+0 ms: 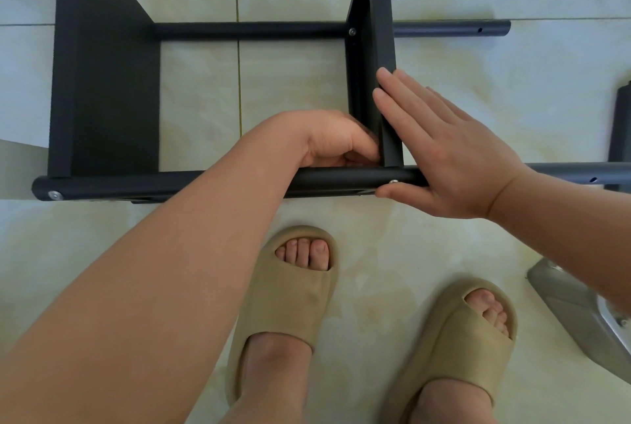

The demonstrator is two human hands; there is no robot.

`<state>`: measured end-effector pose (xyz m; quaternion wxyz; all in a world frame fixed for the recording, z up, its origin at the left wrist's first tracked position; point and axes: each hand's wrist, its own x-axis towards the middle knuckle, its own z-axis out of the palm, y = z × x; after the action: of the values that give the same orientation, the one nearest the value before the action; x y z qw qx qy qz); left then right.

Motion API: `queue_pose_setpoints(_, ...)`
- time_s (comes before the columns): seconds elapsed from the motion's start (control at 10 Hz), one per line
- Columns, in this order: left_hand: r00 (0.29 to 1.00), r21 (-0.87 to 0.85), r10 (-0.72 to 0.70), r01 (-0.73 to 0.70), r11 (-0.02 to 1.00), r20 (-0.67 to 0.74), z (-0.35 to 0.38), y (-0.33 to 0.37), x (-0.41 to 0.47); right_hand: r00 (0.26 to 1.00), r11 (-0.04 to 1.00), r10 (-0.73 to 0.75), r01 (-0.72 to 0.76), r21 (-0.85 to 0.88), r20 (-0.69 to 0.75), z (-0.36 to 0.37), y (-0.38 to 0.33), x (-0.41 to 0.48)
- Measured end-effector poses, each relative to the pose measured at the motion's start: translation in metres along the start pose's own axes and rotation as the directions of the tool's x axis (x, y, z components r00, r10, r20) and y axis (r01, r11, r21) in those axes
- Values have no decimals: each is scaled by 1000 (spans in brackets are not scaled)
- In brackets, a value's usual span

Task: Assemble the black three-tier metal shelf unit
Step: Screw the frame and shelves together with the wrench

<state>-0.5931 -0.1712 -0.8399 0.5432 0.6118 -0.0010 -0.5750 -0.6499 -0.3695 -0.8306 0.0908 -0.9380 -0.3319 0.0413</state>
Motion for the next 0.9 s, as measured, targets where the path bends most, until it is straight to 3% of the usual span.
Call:
queue_pose_setpoints(0.3, 998, -14, -57, 56, 998, -31, -2, -2, 3, 1000, 1000, -2, 2, -3, -4, 0, 0, 0)
queue_pose_setpoints(0.9, 999, 8, -41, 41, 999, -10, 1, 0, 0, 1000, 1000, -2, 2, -1, -3, 1, 0, 0)
